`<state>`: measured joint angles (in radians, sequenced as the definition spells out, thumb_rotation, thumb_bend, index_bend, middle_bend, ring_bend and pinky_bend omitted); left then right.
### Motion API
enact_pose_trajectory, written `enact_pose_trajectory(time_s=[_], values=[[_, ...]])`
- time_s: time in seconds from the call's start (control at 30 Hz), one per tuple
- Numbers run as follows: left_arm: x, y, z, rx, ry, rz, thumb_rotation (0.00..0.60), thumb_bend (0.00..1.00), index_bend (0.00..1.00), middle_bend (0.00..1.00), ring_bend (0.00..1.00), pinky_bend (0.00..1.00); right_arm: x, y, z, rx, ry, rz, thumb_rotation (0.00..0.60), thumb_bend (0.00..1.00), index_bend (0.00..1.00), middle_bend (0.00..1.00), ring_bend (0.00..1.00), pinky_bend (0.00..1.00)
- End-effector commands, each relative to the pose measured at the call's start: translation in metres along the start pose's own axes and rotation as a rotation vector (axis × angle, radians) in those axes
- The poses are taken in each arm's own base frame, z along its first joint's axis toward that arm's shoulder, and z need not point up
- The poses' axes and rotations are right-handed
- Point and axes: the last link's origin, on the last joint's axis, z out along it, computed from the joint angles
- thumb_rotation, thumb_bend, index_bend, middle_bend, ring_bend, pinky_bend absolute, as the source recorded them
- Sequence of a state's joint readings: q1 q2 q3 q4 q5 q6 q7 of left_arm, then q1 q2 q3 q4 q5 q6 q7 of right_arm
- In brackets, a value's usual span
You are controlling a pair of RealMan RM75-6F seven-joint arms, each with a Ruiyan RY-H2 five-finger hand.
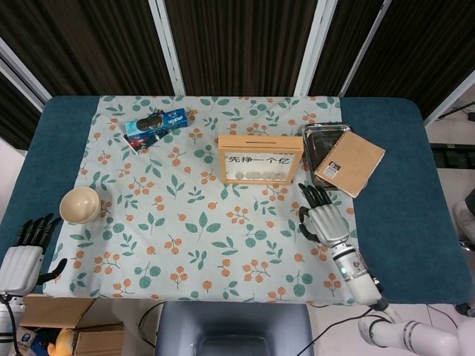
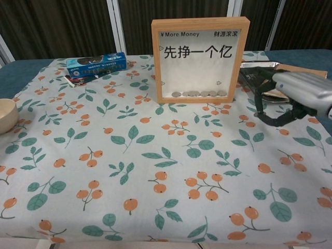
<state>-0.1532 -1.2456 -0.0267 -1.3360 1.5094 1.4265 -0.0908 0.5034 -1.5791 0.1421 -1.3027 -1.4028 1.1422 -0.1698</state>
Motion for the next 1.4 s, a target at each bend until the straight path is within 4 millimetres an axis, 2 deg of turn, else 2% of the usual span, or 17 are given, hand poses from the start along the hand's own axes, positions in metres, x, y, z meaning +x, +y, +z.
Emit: enact_pose_trajectory(time_s=[0.03,0.17,0.27,0.37,0.53,0.77,1.03,1.2,1.4], values=[[0.000,0.000,0.000,-0.001,0.001,-0.002,0.581,0.30,0.00,0.00,0.00,0.00,0.054,-0.005,0.000,0.047,0.112,0.038,0.600,0.55,0.72,0.06,0.00,0.00],[0.001,0.001,0.001,-0.005,0.006,-0.006,0.574,0.30,0.00,0.00,0.00,0.00,0.098,-0.014,0.003,0.085,0.196,0.012,0.600,0.55,0.72,0.06,0.00,0.00],[0.002,0.001,0.001,-0.007,0.008,-0.005,0.579,0.30,0.00,0.00,0.00,0.00,0.129,-0.020,0.014,0.097,0.235,-0.017,0.600,0.56,0.72,0.06,0.00,0.00],[0.002,0.000,0.001,-0.008,0.008,-0.005,0.580,0.30,0.00,0.00,0.00,0.00,0.153,-0.024,0.032,0.086,0.260,-0.054,0.600,0.56,0.73,0.07,0.00,0.00],[0.002,0.000,0.001,-0.009,0.005,-0.006,0.580,0.30,0.00,0.00,0.00,0.00,0.176,-0.031,0.069,0.047,0.220,-0.091,0.600,0.56,0.73,0.07,0.00,0.00],[0.004,0.002,0.003,-0.012,0.010,-0.008,0.576,0.30,0.00,0.00,0.00,0.00,0.191,-0.041,0.123,0.008,0.111,-0.128,0.600,0.56,0.73,0.07,0.00,0.00],[0.005,-0.003,0.002,0.006,0.010,-0.011,0.578,0.30,0.00,0.00,0.00,0.00,0.189,-0.061,0.166,-0.027,0.000,-0.102,0.600,0.56,0.73,0.08,0.00,0.00],[0.006,-0.006,0.001,0.014,0.013,-0.015,0.578,0.30,0.00,0.00,0.00,0.00,0.184,-0.074,0.179,-0.040,-0.042,-0.106,0.600,0.56,0.73,0.08,0.00,0.00],[0.005,-0.007,0.002,0.012,0.012,-0.018,0.577,0.30,0.00,0.00,0.00,0.00,0.181,-0.084,0.181,-0.042,-0.089,-0.069,0.600,0.56,0.73,0.08,0.00,0.00]])
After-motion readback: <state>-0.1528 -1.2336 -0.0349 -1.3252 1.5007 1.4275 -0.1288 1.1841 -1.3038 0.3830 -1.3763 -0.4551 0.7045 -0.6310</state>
